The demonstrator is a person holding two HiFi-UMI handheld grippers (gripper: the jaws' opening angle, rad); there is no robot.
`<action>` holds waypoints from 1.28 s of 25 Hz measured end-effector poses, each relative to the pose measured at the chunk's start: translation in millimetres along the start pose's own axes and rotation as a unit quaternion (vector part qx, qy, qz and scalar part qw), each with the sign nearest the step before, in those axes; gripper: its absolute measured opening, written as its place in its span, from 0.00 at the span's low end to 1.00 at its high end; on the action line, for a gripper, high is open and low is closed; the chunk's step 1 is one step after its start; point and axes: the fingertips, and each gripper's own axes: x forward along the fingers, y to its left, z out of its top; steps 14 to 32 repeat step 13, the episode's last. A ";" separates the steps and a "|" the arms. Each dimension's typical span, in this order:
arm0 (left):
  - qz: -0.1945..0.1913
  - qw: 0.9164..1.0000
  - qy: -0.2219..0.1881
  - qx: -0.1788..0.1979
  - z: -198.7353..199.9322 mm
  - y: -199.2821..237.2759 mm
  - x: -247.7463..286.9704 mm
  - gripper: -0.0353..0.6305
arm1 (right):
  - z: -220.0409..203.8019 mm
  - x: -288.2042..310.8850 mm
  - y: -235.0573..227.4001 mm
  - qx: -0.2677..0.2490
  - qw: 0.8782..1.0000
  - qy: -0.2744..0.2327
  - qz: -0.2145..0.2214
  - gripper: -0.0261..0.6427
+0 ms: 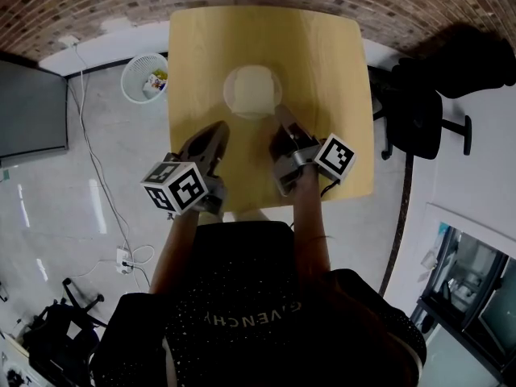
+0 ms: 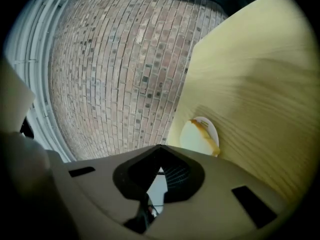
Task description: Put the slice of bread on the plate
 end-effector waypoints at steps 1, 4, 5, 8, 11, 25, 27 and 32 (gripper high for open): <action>0.000 1.000 0.000 0.000 0.2 -0.3 -0.5 0.07 | 0.8 -0.4 -1.3 0.000 1.000 0.000 -0.002 0.06; 0.001 1.000 -0.001 -0.002 0.4 0.7 -1.8 0.07 | 2.7 -0.9 -4.2 0.002 1.000 -0.002 -0.006 0.06; 0.002 1.000 -0.001 -0.004 0.4 1.5 -2.1 0.07 | 3.0 -0.8 -5.1 0.002 1.000 -0.002 -0.007 0.06; 0.003 1.000 -0.002 -0.006 1.1 3.1 -1.9 0.07 | 2.8 0.5 -6.6 0.004 1.000 -0.001 -0.009 0.06; 0.003 1.000 -0.004 -0.007 2.0 3.5 -1.3 0.07 | 0.7 3.5 -7.2 -0.002 1.000 0.006 -0.011 0.06; 0.002 1.000 -0.004 -0.008 2.1 3.4 -1.3 0.07 | -1.1 5.2 -7.8 -0.007 1.000 0.011 -0.015 0.06; 0.002 1.000 -0.004 -0.008 2.1 3.4 -1.3 0.07 | -1.1 5.2 -7.8 -0.007 1.000 0.011 -0.015 0.06; 0.002 1.000 -0.004 -0.008 2.1 3.4 -1.3 0.07 | -1.1 5.2 -7.8 -0.007 1.000 0.011 -0.015 0.06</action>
